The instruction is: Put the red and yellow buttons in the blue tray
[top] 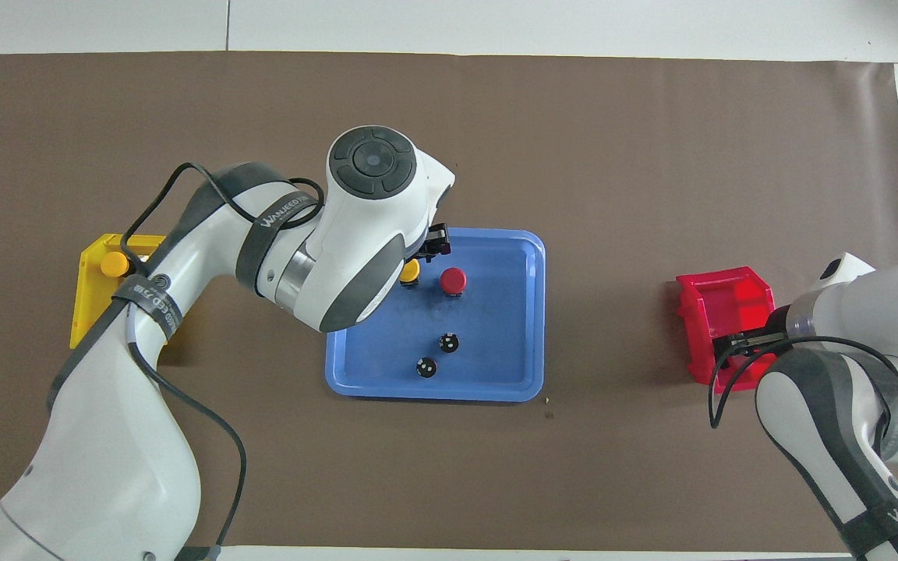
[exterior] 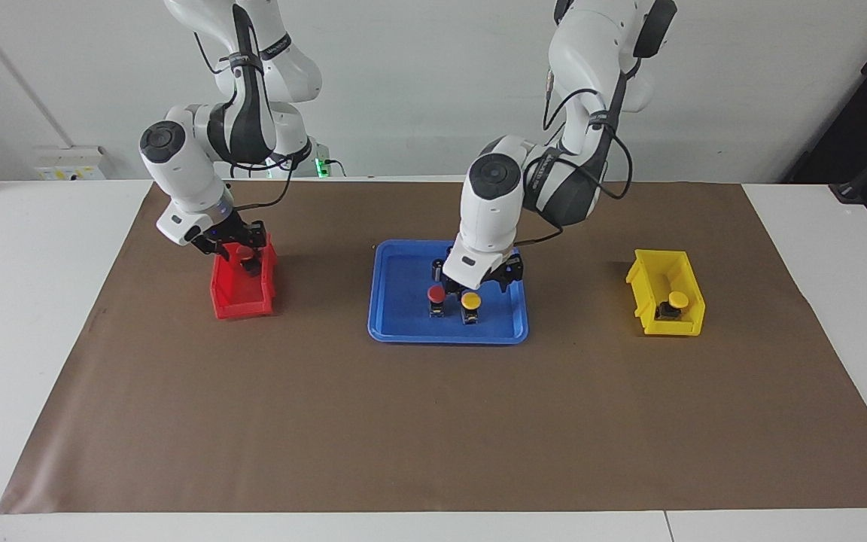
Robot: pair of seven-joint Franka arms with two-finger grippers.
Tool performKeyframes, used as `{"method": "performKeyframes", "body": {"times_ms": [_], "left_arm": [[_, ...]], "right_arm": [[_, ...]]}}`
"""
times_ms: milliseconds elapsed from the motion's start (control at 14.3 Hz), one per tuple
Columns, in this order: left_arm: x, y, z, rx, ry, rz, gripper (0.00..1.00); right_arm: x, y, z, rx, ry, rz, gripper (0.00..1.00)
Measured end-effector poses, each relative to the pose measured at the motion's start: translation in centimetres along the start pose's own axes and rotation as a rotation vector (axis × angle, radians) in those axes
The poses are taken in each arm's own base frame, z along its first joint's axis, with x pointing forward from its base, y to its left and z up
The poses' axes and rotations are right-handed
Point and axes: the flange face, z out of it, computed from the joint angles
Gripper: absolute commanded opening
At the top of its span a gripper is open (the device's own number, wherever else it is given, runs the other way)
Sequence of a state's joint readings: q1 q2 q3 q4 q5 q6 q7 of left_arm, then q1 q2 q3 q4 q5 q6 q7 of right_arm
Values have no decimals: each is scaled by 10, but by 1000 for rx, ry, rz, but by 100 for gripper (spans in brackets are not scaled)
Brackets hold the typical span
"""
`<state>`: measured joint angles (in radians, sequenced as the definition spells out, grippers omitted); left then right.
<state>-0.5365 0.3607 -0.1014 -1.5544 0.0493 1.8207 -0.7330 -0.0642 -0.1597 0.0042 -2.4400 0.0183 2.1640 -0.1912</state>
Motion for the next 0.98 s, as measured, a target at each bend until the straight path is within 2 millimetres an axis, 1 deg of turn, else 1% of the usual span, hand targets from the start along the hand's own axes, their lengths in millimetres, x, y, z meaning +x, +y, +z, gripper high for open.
{"method": "performKeyframes", "body": {"times_ms": [70, 140, 279, 419, 489, 559, 629, 768, 838, 978], "left_arm": [[4, -28, -22, 20, -13, 23, 100], [11, -65, -44, 32, -30, 61, 100], [33, -142, -80, 18, -20, 89, 100], [56, -217, -102, -4, 10, 75, 100], [64, -250, -108, -14, 17, 74, 100], [70, -280, -111, -31, 18, 81, 100], [76, -307, -111, -46, 19, 95, 100], [83, -349, -111, -59, 20, 110, 100], [84, -365, -112, -61, 22, 112, 100], [81, -387, -115, -62, 23, 123, 100]], "right_arm": [[-1, 0, 1, 1, -3, -6, 68], [-1, 0, 2, 1, -4, -14, 68], [-2, 0, 3, 1, -7, -17, 63], [-4, 0, 4, 2, -8, -18, 59], [-4, -1, 5, 1, -7, -19, 54], [-5, -1, 6, 1, -3, -20, 46], [-6, -1, 8, 0, -1, -22, 38], [-8, -1, 8, -1, 3, -24, 23], [-8, -1, 8, -1, 5, -25, 20], [-6, -1, 6, -4, 15, -28, 20]]}}
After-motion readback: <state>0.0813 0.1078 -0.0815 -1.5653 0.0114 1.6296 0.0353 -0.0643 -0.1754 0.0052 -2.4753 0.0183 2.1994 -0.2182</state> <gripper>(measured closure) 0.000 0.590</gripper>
